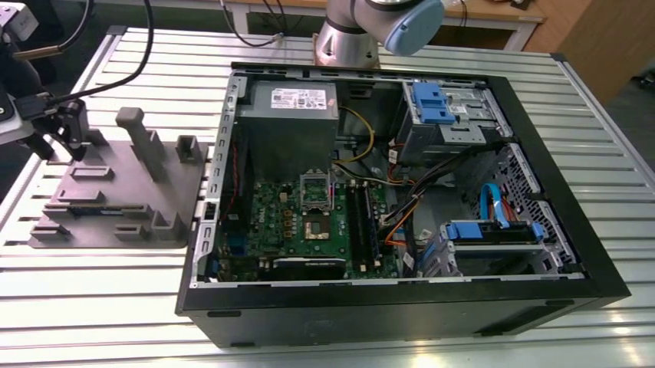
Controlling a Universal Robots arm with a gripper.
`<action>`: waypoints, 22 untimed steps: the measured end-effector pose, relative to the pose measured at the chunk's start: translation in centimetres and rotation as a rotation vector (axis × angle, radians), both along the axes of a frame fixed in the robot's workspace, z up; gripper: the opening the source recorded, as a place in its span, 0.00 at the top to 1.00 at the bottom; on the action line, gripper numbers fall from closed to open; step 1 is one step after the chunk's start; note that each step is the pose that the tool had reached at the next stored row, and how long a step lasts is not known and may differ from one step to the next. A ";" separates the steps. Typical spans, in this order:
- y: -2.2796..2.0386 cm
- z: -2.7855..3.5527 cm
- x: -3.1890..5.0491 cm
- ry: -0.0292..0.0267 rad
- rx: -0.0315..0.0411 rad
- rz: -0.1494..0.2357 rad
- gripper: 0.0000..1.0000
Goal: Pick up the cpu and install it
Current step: 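Pick up the cpu and move it towards the insertion slot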
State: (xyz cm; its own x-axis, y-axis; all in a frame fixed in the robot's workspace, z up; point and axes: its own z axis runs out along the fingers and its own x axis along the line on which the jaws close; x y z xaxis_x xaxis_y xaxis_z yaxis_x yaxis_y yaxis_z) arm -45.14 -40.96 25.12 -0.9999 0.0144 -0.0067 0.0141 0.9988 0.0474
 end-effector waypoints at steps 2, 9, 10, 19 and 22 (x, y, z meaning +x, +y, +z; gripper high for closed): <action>0.00 0.05 0.00 0.0001 0.0000 0.000 0.53; 0.00 0.20 0.00 0.0001 -0.0001 0.000 0.53; 0.00 0.21 0.00 0.0000 0.0000 0.000 0.53; 0.00 0.83 0.00 0.0000 0.0000 0.000 0.53; 0.00 0.95 0.00 0.0003 -0.0002 0.000 0.53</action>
